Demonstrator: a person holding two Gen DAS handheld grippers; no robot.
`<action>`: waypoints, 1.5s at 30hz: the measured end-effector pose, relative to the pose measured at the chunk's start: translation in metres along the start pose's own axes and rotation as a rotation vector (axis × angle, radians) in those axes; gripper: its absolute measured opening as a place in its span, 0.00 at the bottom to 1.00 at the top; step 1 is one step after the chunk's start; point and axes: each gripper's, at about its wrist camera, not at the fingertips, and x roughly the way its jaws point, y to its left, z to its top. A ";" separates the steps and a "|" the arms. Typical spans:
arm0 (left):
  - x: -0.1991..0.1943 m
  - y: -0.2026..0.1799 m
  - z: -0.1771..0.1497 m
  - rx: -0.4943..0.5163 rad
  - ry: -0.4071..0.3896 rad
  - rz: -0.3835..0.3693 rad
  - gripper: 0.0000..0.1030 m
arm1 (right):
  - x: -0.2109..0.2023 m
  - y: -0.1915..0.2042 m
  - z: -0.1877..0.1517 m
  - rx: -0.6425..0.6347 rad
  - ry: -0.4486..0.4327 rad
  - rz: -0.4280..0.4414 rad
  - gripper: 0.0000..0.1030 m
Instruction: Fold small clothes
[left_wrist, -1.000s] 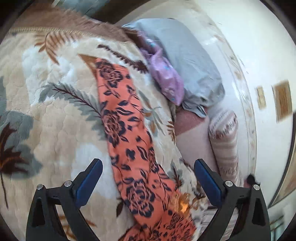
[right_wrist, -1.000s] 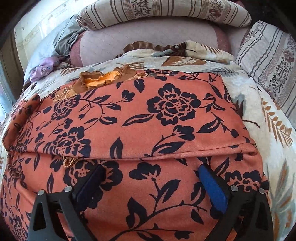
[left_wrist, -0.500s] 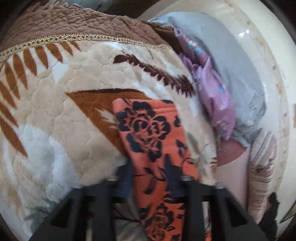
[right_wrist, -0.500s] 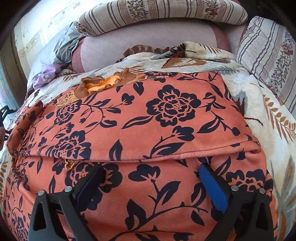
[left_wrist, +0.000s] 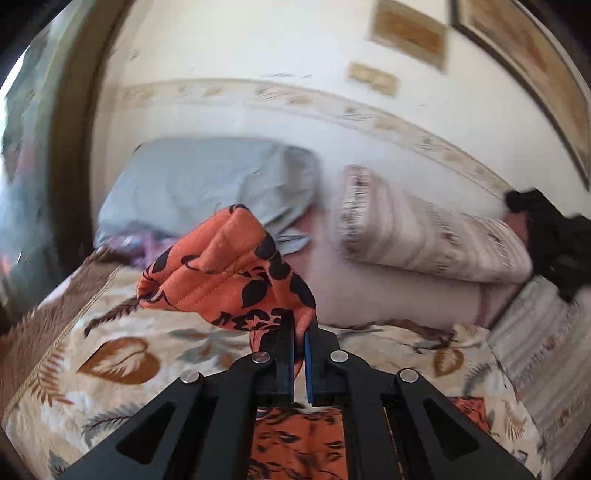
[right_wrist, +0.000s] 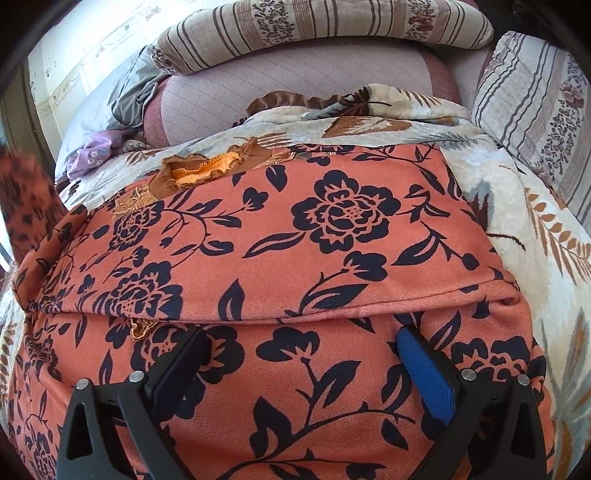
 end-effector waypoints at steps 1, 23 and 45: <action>-0.008 -0.034 -0.001 0.036 -0.008 -0.047 0.04 | 0.000 0.000 0.000 0.002 0.000 0.003 1.00; 0.052 0.032 -0.252 -0.267 0.407 0.196 0.79 | -0.008 -0.032 0.006 0.151 -0.027 0.189 1.00; 0.058 0.040 -0.249 -0.379 0.431 0.140 0.80 | -0.003 -0.021 0.086 -0.161 0.191 -0.179 0.09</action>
